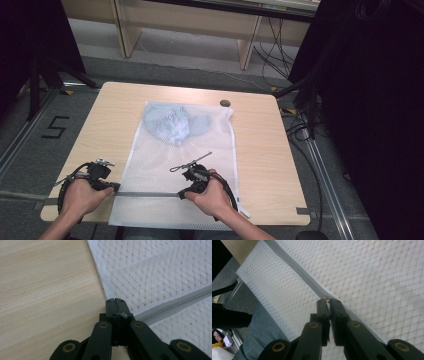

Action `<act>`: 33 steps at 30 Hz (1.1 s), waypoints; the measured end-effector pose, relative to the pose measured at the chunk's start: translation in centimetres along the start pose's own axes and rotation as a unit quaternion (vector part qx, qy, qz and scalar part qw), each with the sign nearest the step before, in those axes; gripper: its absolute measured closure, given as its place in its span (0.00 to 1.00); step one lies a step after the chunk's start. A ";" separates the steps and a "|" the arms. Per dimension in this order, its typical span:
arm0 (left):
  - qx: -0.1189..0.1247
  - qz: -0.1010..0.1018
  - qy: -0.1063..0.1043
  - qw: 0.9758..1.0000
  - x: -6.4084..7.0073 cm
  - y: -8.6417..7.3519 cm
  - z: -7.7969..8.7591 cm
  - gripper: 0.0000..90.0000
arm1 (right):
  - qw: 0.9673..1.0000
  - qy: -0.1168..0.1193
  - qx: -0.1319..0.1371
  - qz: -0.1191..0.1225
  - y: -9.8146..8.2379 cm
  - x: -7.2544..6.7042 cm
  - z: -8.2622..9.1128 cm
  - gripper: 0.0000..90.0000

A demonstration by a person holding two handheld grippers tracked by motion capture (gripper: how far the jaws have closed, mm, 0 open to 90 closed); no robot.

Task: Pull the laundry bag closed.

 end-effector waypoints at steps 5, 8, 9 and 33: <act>0.003 0.002 0.001 1.000 0.0 0.0 0.0 1.00 | 1.000 0.003 0.003 -0.009 -0.2 0.2 0.2 0.97; 0.002 -0.002 0.001 1.000 0.0 0.0 0.0 1.00 | 1.000 -0.002 0.000 0.007 -0.3 0.6 0.4 0.97; 0.002 -0.002 0.001 1.000 0.0 0.0 0.0 1.00 | 1.000 -0.002 0.002 -0.005 -0.3 0.4 0.4 0.97; 0.002 -0.003 0.002 1.000 0.0 0.0 0.0 1.00 | 1.000 -0.008 0.003 -0.014 -1.0 1.3 1.2 0.97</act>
Point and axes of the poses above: each handheld gripper's, and its own axes: z roughly backward along the jaws, y roughly out of its top, x roughly to its right, the point moved 2 cm from there along -z, roughly forward along the jaws, and after that the axes turned 5 degrees about x, right-handed, at the moved point
